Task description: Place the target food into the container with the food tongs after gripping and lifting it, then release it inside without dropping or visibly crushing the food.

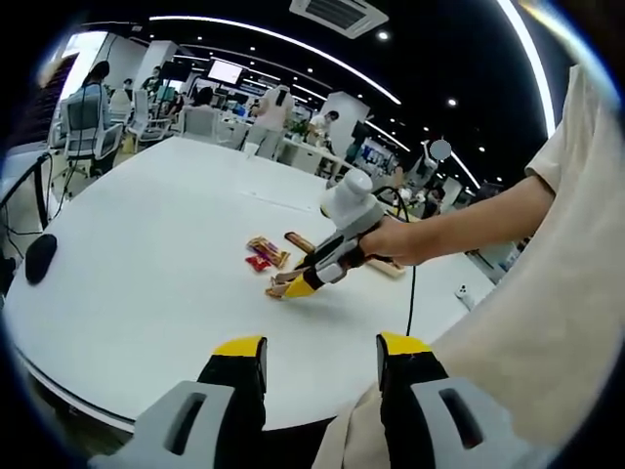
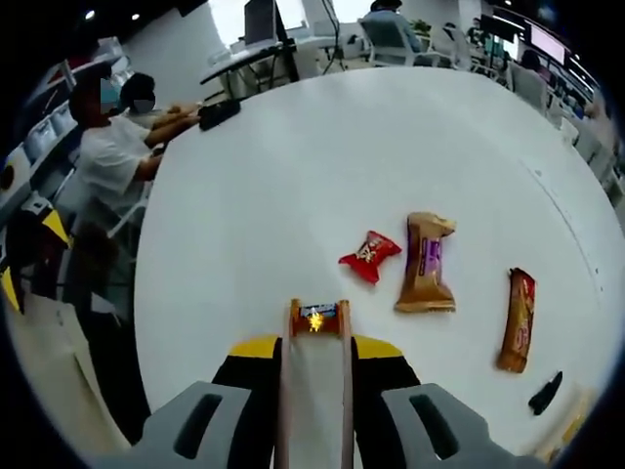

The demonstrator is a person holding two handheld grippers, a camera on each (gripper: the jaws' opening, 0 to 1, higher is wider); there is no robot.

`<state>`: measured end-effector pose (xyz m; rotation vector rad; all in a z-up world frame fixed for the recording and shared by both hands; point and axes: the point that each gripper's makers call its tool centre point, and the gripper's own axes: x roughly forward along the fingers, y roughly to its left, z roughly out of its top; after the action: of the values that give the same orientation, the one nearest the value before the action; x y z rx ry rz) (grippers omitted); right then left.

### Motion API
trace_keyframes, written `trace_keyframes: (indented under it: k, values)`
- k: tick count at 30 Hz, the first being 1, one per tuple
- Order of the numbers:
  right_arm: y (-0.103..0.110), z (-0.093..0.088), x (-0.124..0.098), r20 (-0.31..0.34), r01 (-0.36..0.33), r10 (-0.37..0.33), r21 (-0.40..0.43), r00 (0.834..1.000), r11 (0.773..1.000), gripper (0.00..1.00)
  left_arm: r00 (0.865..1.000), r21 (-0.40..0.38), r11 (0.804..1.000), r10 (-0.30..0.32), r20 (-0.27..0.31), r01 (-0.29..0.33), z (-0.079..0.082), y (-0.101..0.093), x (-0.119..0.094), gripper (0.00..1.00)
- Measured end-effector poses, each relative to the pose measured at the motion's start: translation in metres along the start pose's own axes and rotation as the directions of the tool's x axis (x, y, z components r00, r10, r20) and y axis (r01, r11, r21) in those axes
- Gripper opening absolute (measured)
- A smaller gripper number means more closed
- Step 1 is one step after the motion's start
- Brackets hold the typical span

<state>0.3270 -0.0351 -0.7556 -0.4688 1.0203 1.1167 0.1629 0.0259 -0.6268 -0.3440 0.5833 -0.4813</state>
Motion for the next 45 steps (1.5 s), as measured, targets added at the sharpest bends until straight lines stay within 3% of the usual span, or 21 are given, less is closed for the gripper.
trace_keyframes:
  k: [31,45]
  values:
    - [-0.0018,-0.0001,0.0052,-0.030,0.014,-0.015,-0.026,0.999,1.000,0.21,1.000,-0.007,1.000,0.000,0.004,0.000,0.0003,0.0035,-0.0031,0.44]
    - [-0.0021,0.0052,-0.0015,0.012,0.011,-0.011,0.018,1.000,1.000,0.22,1.000,0.002,1.000,-0.006,0.001,0.006,0.0008,0.0026,-0.0037,0.44]
